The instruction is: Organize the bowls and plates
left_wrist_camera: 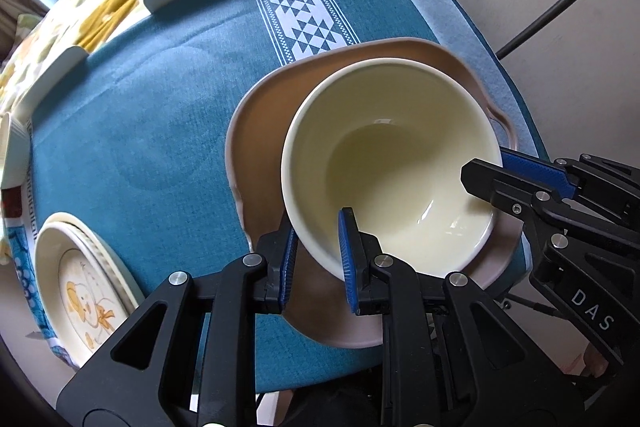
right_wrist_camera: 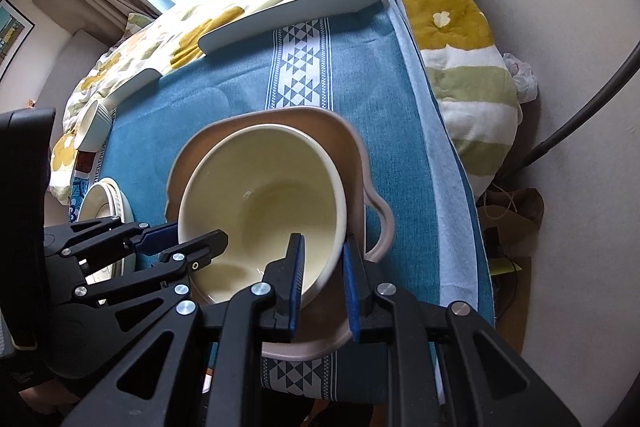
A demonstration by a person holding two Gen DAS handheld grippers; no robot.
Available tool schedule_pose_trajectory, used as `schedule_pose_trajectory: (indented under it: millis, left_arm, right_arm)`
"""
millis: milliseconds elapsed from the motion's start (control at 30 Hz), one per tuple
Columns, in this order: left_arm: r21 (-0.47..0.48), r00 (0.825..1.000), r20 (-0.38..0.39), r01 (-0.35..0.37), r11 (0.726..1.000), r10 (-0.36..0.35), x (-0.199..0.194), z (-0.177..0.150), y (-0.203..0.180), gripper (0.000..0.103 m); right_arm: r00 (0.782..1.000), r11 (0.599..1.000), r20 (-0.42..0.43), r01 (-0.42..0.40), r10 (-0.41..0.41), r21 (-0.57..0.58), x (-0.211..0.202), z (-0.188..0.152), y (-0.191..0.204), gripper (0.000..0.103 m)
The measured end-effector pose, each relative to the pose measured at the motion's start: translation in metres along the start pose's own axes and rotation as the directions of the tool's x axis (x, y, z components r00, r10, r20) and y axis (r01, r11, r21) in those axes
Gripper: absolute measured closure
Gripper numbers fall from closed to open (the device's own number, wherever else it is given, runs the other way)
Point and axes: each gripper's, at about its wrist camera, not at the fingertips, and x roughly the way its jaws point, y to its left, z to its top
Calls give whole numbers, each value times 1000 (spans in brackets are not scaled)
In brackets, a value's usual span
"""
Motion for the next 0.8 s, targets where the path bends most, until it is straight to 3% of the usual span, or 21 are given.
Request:
schedule_pose_trajectory:
  millis: [367,600,633,700,733,767,800]
  left_arm:
    - [-20,999,49,-13,1000,14,-27,-2,-1,79]
    - [-104,983,179,-11,995,30,-85,-12,18,75]
    - [-132,977,211,-10,991,38,-96,-16,26,69]
    - [-201,954,289,-25,979,83,-120,-26,43,45]
    - [-235,939,325,-38,971,115,-132,-33,52,22]
    - [-269,922,357,-51,962,148,-143,-40,60,10]
    - [-299,905,387,-56,953,175,-154,-47,69,8]
  right_arm:
    - [997,1000,70,-21,21,7,-26,2,-3,86]
    - [987,997,151,-54,61,-50,-67,10,8,86]
    - [984,996,164,-65,75,-69,-73,13,12,86]
    - [976,990,190,-82,103,-114,-84,17,22,86]
    - [973,986,201,-89,116,-138,-88,20,28,86]
    - [970,982,206,-99,131,-158,-91,23,35,86]
    - [967,978,208,-109,145,-177,-92,26,42,86]
